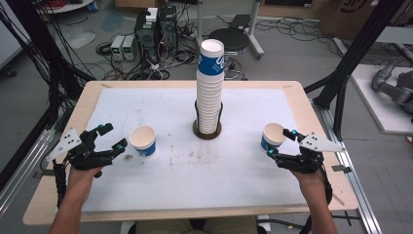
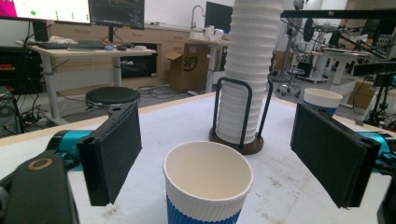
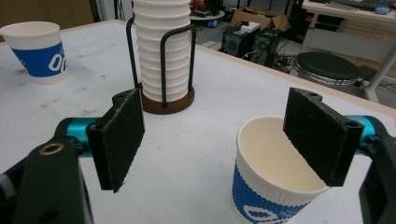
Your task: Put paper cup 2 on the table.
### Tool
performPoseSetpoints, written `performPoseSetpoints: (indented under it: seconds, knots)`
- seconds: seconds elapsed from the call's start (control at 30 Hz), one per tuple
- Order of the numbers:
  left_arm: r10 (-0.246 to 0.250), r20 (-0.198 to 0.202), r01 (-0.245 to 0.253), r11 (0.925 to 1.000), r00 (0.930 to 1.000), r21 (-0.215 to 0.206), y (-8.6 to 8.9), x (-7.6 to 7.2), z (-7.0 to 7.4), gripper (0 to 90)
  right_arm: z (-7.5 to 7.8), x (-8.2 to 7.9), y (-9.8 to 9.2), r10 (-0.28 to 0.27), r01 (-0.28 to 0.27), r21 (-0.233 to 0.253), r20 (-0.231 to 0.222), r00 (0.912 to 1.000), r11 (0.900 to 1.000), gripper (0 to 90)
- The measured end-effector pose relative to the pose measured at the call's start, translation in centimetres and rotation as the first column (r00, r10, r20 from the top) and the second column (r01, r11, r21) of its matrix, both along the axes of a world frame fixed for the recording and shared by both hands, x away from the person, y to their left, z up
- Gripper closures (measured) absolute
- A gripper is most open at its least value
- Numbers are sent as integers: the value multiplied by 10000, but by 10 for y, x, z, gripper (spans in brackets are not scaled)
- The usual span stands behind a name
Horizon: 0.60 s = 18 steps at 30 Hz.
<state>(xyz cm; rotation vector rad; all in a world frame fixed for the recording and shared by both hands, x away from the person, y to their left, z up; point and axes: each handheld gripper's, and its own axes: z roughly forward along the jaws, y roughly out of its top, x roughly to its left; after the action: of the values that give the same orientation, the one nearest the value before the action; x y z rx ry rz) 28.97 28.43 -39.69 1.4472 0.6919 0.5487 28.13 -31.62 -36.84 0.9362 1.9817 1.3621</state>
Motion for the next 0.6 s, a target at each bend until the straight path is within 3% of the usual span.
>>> performPoseSetpoints:
  seconds: [0.6]
  knots:
    - [2, -8, -2, 10000, 10000, -2, 0, -1, 0, 164, 1, -1, 1, 33, -34, 45, 40, 10000, 10000, 212]
